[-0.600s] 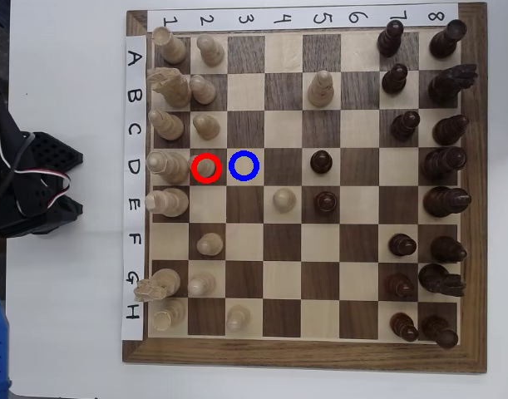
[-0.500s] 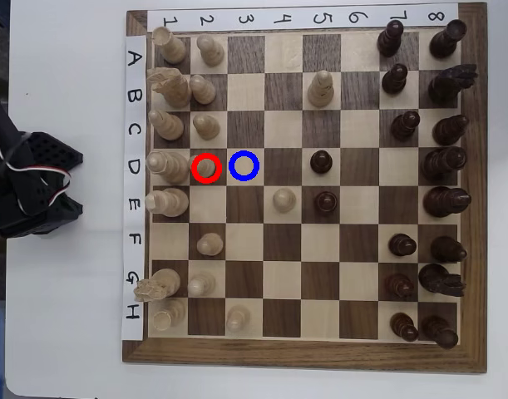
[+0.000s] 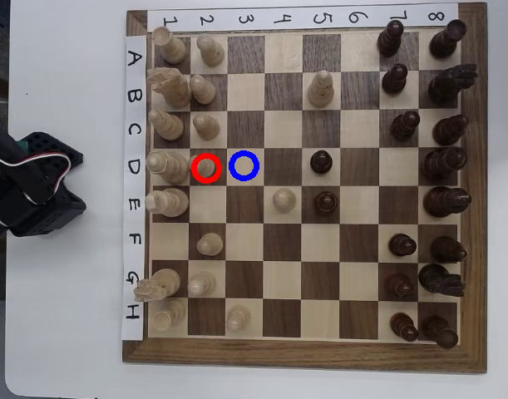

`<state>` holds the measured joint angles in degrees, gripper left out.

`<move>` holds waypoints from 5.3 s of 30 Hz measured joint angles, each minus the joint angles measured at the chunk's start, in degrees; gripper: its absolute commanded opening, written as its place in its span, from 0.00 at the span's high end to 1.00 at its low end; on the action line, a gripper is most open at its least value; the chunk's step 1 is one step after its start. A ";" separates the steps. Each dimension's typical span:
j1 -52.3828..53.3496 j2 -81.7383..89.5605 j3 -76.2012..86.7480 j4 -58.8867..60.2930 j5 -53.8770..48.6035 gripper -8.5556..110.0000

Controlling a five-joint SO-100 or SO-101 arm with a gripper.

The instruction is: Move the piece to destination

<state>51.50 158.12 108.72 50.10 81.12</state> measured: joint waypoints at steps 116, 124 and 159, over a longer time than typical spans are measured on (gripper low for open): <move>-57.83 -48.60 8.96 28.92 19.34 0.80; -58.36 -49.92 5.71 29.88 19.34 0.80; -61.26 -52.73 0.53 33.84 19.34 0.80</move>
<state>-9.76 105.38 109.25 83.94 100.46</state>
